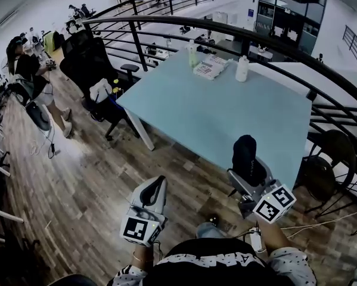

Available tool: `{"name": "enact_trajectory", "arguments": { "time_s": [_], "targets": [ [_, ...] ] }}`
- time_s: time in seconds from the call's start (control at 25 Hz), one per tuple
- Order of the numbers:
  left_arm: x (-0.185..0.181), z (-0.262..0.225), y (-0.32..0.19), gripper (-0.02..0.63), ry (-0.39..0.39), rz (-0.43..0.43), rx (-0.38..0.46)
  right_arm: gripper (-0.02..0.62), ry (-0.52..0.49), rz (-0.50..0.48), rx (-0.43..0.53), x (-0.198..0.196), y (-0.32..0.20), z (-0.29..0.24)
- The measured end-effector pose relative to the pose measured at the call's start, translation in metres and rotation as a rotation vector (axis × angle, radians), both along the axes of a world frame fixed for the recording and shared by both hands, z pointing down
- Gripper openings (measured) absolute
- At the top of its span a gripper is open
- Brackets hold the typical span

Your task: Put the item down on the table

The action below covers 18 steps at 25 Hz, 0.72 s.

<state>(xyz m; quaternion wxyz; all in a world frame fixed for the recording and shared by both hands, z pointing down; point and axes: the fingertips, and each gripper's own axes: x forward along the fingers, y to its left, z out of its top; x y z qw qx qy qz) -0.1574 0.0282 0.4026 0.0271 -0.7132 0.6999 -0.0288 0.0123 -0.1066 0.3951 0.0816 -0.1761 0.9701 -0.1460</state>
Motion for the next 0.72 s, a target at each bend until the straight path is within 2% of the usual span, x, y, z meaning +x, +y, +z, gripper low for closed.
{"name": "enact_trajectory", "arguments": {
  "time_s": [0.24, 0.44, 0.72],
  "targets": [
    [-0.001, -0.003, -0.063, 0.000, 0.015, 0.042, 0.003, 0.387, 0.004, 0.042, -0.002, 0.002, -0.054, -0.001],
    [0.011, -0.010, -0.102, 0.000, -0.013, 0.089, -0.003, 0.387, -0.009, 0.068, -0.007, 0.014, -0.086, -0.002],
    [0.018, -0.023, -0.129, 0.000, -0.031, 0.073, -0.012, 0.387, -0.037, 0.084, -0.017, 0.026, -0.118, -0.007]
  ]
}}
